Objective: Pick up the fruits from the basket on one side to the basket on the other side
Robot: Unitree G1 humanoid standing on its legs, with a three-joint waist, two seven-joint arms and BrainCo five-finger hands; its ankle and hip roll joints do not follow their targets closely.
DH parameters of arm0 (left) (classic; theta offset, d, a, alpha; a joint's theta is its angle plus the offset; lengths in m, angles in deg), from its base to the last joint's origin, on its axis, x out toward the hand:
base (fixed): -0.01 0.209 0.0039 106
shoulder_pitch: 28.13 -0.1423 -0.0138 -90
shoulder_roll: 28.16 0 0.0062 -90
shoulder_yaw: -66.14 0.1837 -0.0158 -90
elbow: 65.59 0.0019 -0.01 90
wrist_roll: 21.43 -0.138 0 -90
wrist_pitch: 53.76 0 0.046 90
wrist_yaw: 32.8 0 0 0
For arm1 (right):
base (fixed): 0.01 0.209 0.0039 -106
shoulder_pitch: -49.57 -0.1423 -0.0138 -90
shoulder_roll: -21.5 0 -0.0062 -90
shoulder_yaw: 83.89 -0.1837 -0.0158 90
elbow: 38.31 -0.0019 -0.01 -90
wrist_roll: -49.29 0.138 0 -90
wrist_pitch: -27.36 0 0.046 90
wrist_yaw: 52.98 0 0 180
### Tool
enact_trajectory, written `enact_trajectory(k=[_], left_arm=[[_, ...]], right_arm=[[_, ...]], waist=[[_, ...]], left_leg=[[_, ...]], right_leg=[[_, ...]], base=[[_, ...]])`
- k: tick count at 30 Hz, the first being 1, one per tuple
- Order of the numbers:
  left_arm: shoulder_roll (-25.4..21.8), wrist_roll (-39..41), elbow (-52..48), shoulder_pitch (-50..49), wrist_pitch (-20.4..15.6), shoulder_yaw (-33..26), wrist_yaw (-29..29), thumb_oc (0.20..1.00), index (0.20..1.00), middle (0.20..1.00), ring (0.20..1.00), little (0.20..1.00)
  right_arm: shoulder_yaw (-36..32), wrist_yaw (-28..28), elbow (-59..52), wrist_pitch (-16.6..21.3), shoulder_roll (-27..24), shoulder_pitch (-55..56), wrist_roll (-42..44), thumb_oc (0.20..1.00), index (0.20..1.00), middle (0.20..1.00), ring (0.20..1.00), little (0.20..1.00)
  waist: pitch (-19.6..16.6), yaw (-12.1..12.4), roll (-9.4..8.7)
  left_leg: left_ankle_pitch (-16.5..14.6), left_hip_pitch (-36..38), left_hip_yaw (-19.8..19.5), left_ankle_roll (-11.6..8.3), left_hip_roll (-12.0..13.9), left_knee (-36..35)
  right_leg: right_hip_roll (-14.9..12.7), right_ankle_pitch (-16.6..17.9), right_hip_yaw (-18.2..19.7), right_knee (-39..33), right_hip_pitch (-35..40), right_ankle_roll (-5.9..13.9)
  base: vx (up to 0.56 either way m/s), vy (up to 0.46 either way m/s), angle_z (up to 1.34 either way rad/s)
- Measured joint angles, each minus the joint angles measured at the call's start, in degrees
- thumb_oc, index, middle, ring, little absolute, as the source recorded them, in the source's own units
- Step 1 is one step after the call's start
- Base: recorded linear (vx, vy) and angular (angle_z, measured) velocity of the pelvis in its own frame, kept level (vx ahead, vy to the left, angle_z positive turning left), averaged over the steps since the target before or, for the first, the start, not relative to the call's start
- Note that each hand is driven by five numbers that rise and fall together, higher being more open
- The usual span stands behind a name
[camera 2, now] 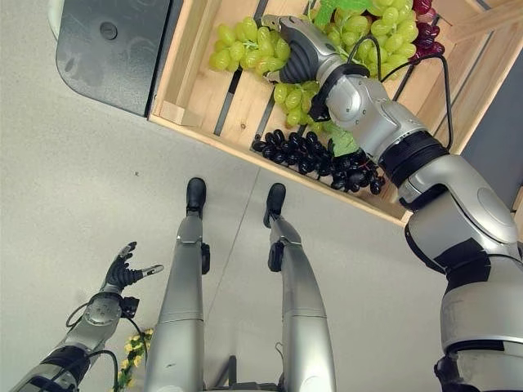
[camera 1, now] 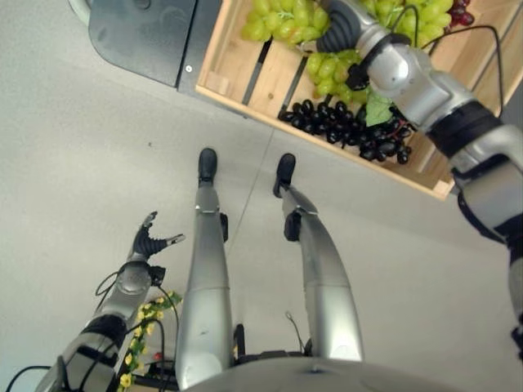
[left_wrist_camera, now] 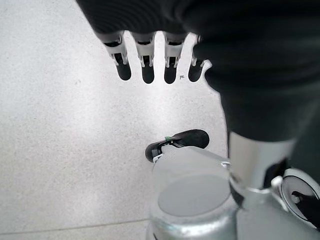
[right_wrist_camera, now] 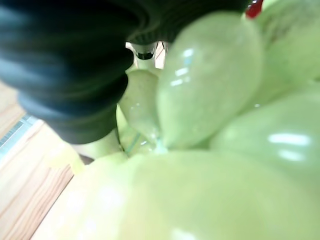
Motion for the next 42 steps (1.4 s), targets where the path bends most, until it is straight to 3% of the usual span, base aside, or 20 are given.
enact_trajectory(k=[18, 20, 23, 29, 33, 42], left_arm=[[-0.1, 1.1, -3.9, -0.8, 0.6, -0.6, 0.0, 1.000, 1.000, 1.000, 1.000, 1.000], [-0.4, 1.3, -4.6, -1.2, 0.7, -0.6, -0.1, 1.000, 1.000, 1.000, 1.000, 1.000], [-1.5, 1.5, -8.0, -3.1, 0.6, -0.9, -0.9, 1.000, 1.000, 1.000, 1.000, 1.000], [-3.4, 1.4, -8.4, -2.8, 0.2, -0.6, -3.0, 1.000, 1.000, 1.000, 1.000, 1.000], [-4.0, 0.9, -7.4, -1.3, 0.5, -0.2, -4.6, 1.000, 1.000, 1.000, 1.000, 1.000], [-4.4, 0.3, -7.5, -1.5, 0.5, -0.5, -5.9, 1.000, 1.000, 1.000, 1.000, 1.000]], right_arm=[[-1.4, -1.0, -1.9, -1.6, -0.5, 1.7, 2.7, 0.200, 0.200, 0.200, 0.200, 0.200], [-1.5, -1.6, -3.0, -1.9, -1.0, 2.6, 5.3, 0.200, 0.200, 0.200, 0.200, 0.200], [0.6, -7.5, -8.9, -2.7, -4.2, 5.2, 15.0, 0.200, 0.200, 0.200, 0.200, 0.200], [3.4, -16.1, -14.5, -2.9, -7.9, 11.2, 32.2, 0.200, 0.200, 0.200, 0.200, 0.200], [7.0, -20.5, -18.1, -4.4, -12.6, 12.6, 38.7, 0.200, 0.200, 0.200, 0.200, 0.200], [4.4, -25.8, -28.5, -6.1, -18.6, 21.4, 50.4, 0.200, 0.200, 0.200, 0.200, 0.200]], waist=[[0.1, 0.1, 0.07], [0.2, 0.1, 0.10], [0.3, 0.4, 0.29], [0.6, 3.1, 0.78], [1.2, 4.4, 1.55], [1.3, 5.0, 1.64]], left_leg=[[0.9, 0.7, -0.2, 0.07, 0.1, -0.9], [1.1, 0.9, -0.2, 0.10, 0.1, -0.7], [1.1, 1.9, -0.4, -0.05, 0.1, -0.8], [1.5, 4.6, -0.3, 0.11, 0.1, -2.0], [1.8, 9.1, -0.4, 0.19, -0.1, -3.6], [3.1, 15.4, -1.4, 0.26, -0.3, -8.2]], right_leg=[[-0.2, -0.5, -0.9, 0.2, 0.7, -0.14], [-0.4, -0.9, -1.0, 0.9, 0.9, -0.27], [-0.5, -2.1, -1.4, 1.6, 2.1, -0.14], [-0.7, -3.0, -1.7, 2.1, 4.7, -0.64], [-1.1, -3.5, -2.2, 1.1, 9.4, -0.15], [-1.4, -3.8, -3.5, -1.1, 15.5, 0.06]], base=[[0.00, -0.001, 0.02], [-0.01, -0.012, 0.09], [0.02, -0.020, 0.12], [-0.04, 0.010, 0.11], [-0.04, 0.001, 0.10], [-0.01, -0.018, 0.09]])
